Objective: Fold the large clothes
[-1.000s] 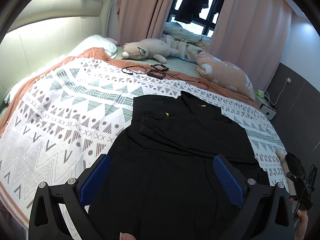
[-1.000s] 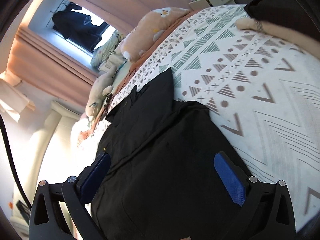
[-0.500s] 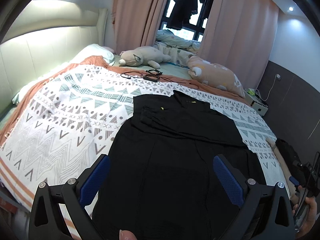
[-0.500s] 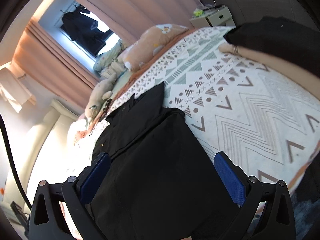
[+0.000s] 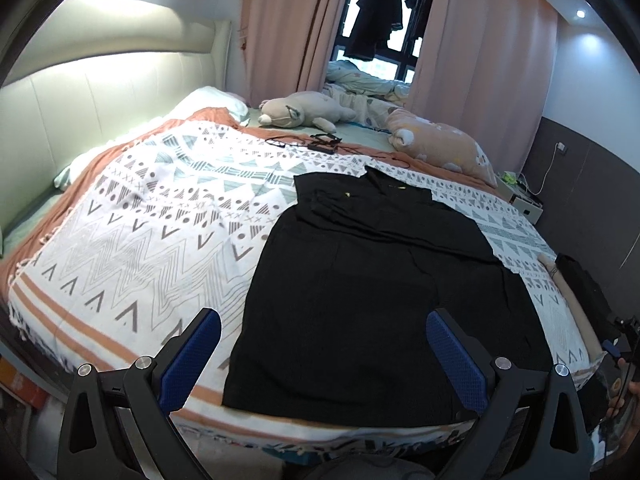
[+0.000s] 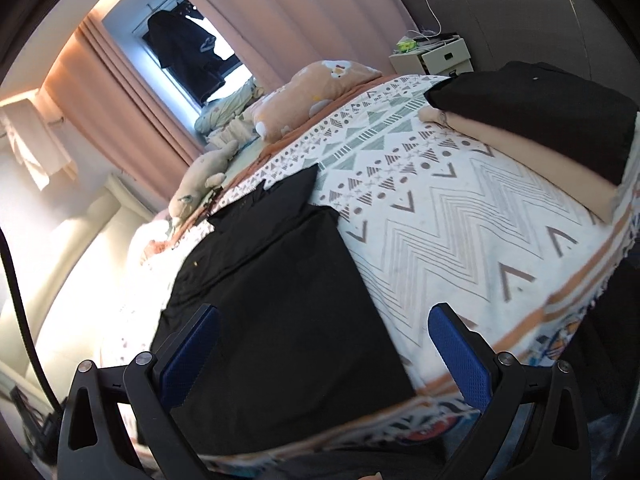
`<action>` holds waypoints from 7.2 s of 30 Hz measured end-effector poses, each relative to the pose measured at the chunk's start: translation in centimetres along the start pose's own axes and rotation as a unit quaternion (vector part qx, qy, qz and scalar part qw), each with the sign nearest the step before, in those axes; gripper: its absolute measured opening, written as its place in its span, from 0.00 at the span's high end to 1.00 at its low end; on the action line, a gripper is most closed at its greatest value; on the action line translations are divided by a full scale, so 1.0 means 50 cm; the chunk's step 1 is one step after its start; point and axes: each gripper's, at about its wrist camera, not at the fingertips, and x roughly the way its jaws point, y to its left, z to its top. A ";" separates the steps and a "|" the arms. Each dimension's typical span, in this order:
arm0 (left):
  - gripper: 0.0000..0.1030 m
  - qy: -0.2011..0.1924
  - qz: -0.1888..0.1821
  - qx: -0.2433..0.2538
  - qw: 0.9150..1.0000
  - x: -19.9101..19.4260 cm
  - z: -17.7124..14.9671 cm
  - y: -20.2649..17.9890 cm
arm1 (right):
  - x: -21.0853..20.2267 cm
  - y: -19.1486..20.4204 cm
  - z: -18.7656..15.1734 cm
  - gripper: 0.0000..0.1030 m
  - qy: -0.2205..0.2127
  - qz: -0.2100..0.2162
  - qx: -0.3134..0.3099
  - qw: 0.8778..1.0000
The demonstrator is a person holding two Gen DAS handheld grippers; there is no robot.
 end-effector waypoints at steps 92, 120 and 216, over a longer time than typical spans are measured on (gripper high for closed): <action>0.97 0.105 -0.104 -0.246 0.958 0.282 -0.150 0.212 | 0.257 -0.112 -0.138 0.96 0.082 0.149 0.096 0.981; 0.98 0.028 -0.159 -0.231 0.959 -0.025 -0.139 0.171 | -0.069 -0.038 -0.103 0.96 -0.009 0.190 0.063 0.980; 0.12 0.058 -0.108 -0.283 0.951 0.654 0.386 0.123 | 0.610 0.124 0.278 0.34 -0.026 0.162 0.174 0.971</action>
